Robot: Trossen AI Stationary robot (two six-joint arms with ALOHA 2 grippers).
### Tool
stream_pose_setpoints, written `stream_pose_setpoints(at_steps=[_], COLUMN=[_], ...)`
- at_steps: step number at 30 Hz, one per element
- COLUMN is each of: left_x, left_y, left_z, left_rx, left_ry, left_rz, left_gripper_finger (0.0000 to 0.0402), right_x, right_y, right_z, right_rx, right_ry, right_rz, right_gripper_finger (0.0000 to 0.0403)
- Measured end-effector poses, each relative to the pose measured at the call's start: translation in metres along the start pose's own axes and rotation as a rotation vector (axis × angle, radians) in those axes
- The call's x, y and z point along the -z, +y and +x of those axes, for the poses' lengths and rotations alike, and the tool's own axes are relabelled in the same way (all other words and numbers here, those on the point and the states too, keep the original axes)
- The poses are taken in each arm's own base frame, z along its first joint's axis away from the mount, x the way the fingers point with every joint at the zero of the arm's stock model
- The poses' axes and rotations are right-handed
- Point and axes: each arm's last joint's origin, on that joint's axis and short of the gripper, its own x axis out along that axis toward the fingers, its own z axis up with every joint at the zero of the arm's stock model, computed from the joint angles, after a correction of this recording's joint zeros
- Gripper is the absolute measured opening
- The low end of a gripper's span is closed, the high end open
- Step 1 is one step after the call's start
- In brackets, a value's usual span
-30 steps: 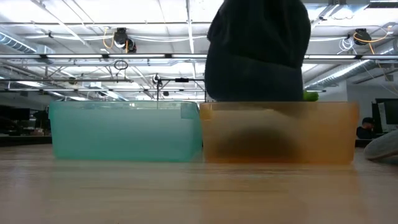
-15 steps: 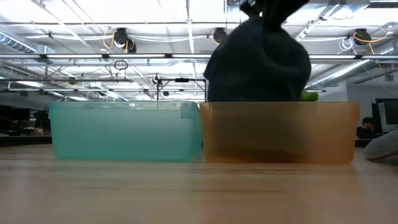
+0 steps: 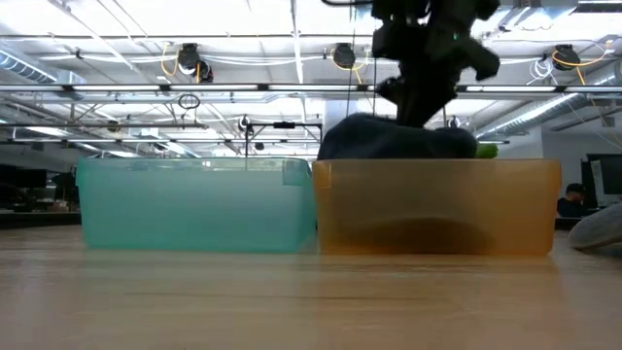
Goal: Pick & Place hat
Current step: Put the left blue cap into the orange bin
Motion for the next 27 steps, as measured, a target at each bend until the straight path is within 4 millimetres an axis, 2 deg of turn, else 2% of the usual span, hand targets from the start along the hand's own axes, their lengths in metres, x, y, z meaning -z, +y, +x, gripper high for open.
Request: stream_pose_setpoints(at_steps=[8, 18, 27], left_x=[0.0, -0.001, -0.003], left_y=[0.0, 0.0, 0.001], left_z=[0.0, 0.0, 0.0], left_rx=[-0.002, -0.012, -0.015], left_ry=[0.0, -0.004, -0.024], left_rz=[0.002, 0.008, 0.0], left_gripper_finger=[0.0269, 0.0269, 0.0269], right_x=[0.026, 0.048, 0.058], right_y=[-0.012, -0.012, -0.011], right_z=[0.028, 0.045, 0.061], right_rx=[0.087, 0.068, 0.054], right_ry=[-0.015, 0.006, 0.039], right_rz=[0.043, 0.044, 0.014], right_gripper_finger=[0.001, 0.001, 0.0017])
